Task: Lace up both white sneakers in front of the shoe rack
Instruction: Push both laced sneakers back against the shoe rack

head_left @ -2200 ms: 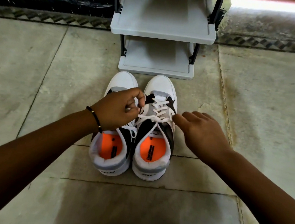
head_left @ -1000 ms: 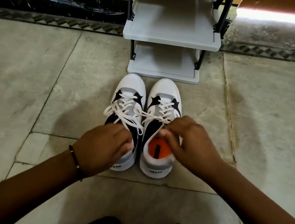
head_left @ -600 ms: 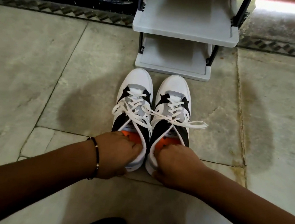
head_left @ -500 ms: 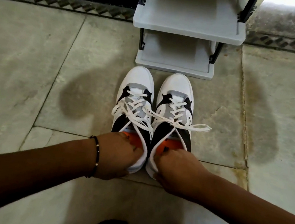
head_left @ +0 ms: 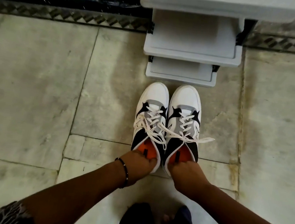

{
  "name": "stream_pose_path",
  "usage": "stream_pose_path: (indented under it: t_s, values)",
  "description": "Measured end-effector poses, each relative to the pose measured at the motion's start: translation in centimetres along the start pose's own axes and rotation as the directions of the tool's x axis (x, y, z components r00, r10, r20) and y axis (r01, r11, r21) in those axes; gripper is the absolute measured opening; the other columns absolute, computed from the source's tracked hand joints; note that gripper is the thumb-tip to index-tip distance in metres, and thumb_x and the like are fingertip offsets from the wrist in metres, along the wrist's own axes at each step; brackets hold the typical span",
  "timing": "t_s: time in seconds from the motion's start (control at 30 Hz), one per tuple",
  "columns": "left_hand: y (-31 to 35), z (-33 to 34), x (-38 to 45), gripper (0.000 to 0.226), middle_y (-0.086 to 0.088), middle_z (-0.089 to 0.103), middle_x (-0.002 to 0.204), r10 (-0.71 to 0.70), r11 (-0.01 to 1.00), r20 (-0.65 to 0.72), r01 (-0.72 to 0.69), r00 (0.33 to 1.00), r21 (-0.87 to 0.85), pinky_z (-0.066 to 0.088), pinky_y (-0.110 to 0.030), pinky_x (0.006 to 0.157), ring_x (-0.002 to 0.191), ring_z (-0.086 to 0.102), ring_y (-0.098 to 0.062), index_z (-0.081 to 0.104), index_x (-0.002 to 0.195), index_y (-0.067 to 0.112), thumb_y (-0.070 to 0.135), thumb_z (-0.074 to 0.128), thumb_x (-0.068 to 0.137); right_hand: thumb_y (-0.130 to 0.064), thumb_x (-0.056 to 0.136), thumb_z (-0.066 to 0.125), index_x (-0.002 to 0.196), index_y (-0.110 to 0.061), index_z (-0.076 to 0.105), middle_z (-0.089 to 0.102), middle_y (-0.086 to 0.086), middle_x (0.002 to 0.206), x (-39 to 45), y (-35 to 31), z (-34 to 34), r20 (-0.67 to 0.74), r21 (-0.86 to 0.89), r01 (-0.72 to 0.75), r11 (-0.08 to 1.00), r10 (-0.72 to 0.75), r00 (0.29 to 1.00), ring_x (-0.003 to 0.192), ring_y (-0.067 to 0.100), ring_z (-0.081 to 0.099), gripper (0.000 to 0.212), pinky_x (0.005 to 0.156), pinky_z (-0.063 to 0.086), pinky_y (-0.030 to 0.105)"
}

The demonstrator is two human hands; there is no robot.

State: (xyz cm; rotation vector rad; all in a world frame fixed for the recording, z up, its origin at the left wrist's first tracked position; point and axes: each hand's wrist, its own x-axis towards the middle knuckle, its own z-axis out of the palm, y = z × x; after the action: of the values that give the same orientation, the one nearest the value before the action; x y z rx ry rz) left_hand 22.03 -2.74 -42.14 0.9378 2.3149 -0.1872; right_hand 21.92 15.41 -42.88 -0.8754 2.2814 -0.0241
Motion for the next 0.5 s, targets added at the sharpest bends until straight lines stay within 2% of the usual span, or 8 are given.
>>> stream_pose_path:
  t_s: [0.07, 0.13, 0.27, 0.33, 0.37, 0.43, 0.47, 0.5]
  values:
    - [1.1, -1.1, -1.0, 0.064, -0.026, 0.056, 0.114, 0.031, 0.995, 0.046, -0.026, 0.998, -0.097, 0.044, -0.046, 0.091, 0.100, 0.056, -0.040, 0.026, 0.133, -0.005, -0.003, 0.058, 0.077, -0.001, 0.084, 0.043, 0.118, 0.000, 0.051, 0.069, 0.015, 0.100, -1.7, 0.2, -1.4, 0.033, -0.036, 0.000, 0.999, 0.001, 0.999, 0.089, 0.033, 0.064, 0.035, 0.068, 0.041, 0.031]
    - [2.0, -3.3, -2.4, 0.063, -0.025, 0.055, 0.117, 0.021, 0.986, 0.051, -0.012, 0.998, -0.167, 0.040, -0.044, 0.095, 0.104, 0.054, -0.039, 0.025, 0.133, -0.006, -0.005, 0.056, 0.078, -0.002, 0.084, 0.042, 0.118, 0.000, 0.051, 0.068, 0.015, 0.101, -3.7, -0.1, -3.3, 0.044, -0.037, 0.003, 0.999, -0.001, 0.999, 0.090, 0.033, 0.064, 0.035, 0.073, 0.046, 0.033]
    - [4.3, -8.8, -6.7, 0.057, -0.021, 0.067, 0.098, 0.011, 0.992, 0.003, -0.010, 1.000, -0.129, 0.046, -0.035, 0.089, 0.091, 0.063, -0.033, 0.045, 0.123, -0.005, 0.007, 0.064, 0.071, -0.005, 0.084, 0.048, 0.112, -0.002, 0.053, 0.069, 0.014, 0.100, -8.8, -1.8, -8.6, 0.100, -0.003, 0.000, 1.000, 0.000, 0.995, 0.089, 0.032, 0.064, 0.029, 0.074, 0.048, 0.033]
    - [5.3, -11.3, -9.0, 0.052, -0.026, 0.063, 0.105, 0.037, 0.986, 0.083, -0.022, 0.996, -0.168, 0.041, -0.040, 0.097, 0.098, 0.059, -0.038, 0.038, 0.127, -0.007, 0.005, 0.054, 0.079, -0.007, 0.084, 0.049, 0.110, -0.001, 0.055, 0.069, 0.015, 0.099, -11.5, -2.8, -11.4, 0.119, 0.007, -0.003, 1.000, 0.003, 0.993, 0.088, 0.033, 0.064, 0.027, 0.073, 0.047, 0.033]
    - [5.6, -12.6, -10.3, 0.051, -0.025, 0.064, 0.103, 0.049, 0.984, 0.083, -0.034, 0.995, -0.177, 0.043, -0.040, 0.096, 0.095, 0.060, -0.037, 0.041, 0.125, -0.007, 0.006, 0.056, 0.077, -0.005, 0.082, 0.049, 0.111, 0.000, 0.054, 0.069, 0.017, 0.098, -12.8, -3.3, -13.2, 0.111, 0.021, -0.006, 1.000, 0.004, 0.994, 0.088, 0.034, 0.064, 0.030, 0.072, 0.046, 0.033]
    - [5.5, -16.4, -13.1, 0.055, -0.012, 0.071, 0.074, 0.066, 0.980, 0.096, -0.046, 0.993, -0.195, 0.055, -0.030, 0.075, 0.068, 0.067, -0.025, 0.062, 0.102, 0.002, 0.019, 0.078, 0.052, -0.003, 0.077, 0.051, 0.112, 0.002, 0.053, 0.069, 0.018, 0.094, -15.6, -4.2, -16.7, 0.098, 0.033, -0.019, 0.999, 0.016, 0.995, 0.085, 0.035, 0.064, 0.035, 0.066, 0.044, 0.033]
    - [5.7, -17.3, -13.9, 0.057, -0.006, 0.070, 0.064, 0.055, 0.978, 0.083, -0.037, 0.995, -0.205, 0.055, -0.026, 0.067, 0.058, 0.066, -0.020, 0.067, 0.093, 0.007, 0.024, 0.082, 0.041, -0.005, 0.071, 0.057, 0.106, 0.002, 0.057, 0.070, 0.018, 0.085, -16.7, -4.8, -18.2, 0.089, 0.019, -0.028, 0.999, 0.026, 0.996, 0.078, 0.034, 0.065, 0.035, 0.061, 0.045, 0.031]
    - [5.6, -18.7, -14.7, 0.056, -0.005, 0.070, 0.063, 0.036, 0.973, 0.094, -0.014, 0.995, -0.230, 0.055, -0.026, 0.066, 0.058, 0.066, -0.019, 0.067, 0.092, 0.009, 0.024, 0.081, 0.039, -0.010, 0.059, 0.067, 0.093, 0.000, 0.063, 0.070, 0.014, 0.069, -17.8, -5.3, -19.8, 0.094, -0.002, -0.037, 0.999, 0.037, 0.995, 0.063, 0.031, 0.066, 0.036, 0.052, 0.045, 0.028]
